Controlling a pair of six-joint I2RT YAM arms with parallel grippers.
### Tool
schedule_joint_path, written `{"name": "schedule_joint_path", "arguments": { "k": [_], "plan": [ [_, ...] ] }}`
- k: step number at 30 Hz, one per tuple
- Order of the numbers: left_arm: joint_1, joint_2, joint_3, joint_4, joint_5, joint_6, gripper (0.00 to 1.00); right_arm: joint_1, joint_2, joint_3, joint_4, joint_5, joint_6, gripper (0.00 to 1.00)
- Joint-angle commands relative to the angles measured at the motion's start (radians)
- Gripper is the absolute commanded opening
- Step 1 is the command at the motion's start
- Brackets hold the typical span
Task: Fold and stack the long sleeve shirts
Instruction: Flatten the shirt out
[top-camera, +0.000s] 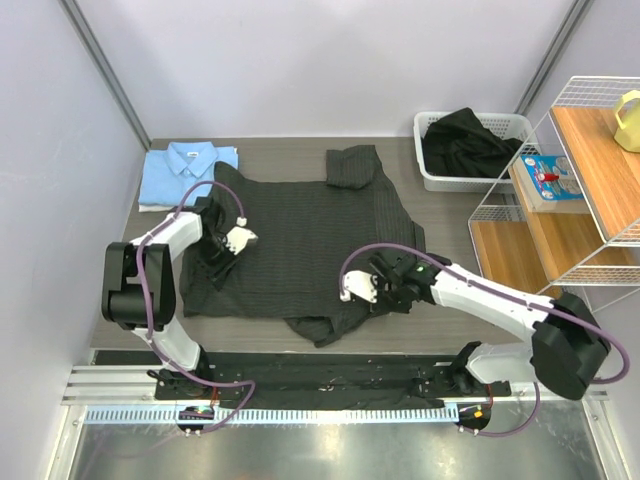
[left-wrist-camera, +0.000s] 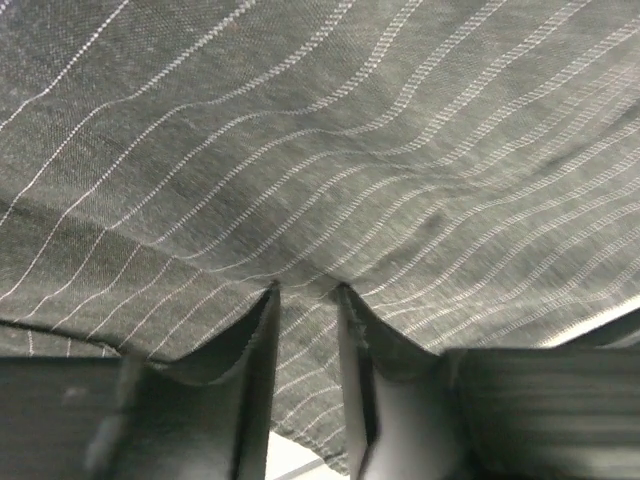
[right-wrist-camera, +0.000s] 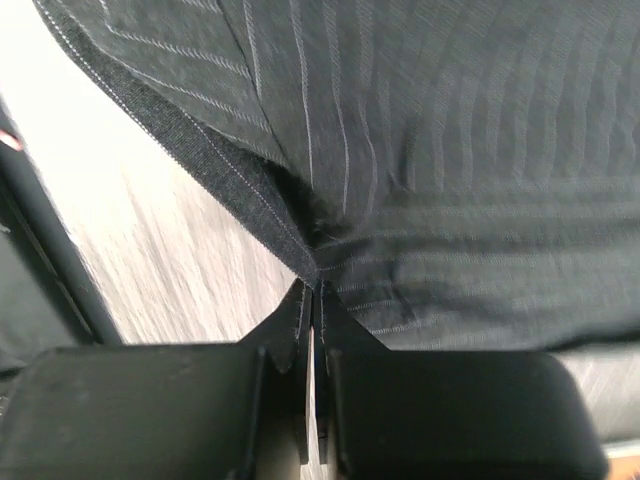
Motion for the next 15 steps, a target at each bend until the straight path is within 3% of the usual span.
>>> {"name": "schedule_joint_path", "arguments": {
  "k": [1, 7, 15],
  "plan": [
    [0.006, 0.034, 0.048, 0.035, -0.045, 0.001, 0.21, -0.106, -0.126, 0.033, -0.046, 0.041, -0.071, 0.01],
    [0.023, 0.1, 0.092, 0.058, -0.102, -0.011, 0.01, -0.278, -0.189, 0.138, -0.172, 0.001, -0.194, 0.01],
    [0.087, 0.198, 0.192, 0.049, -0.142, -0.036, 0.0, -0.538, -0.076, 0.266, -0.161, -0.086, -0.288, 0.01]
  ]
}}
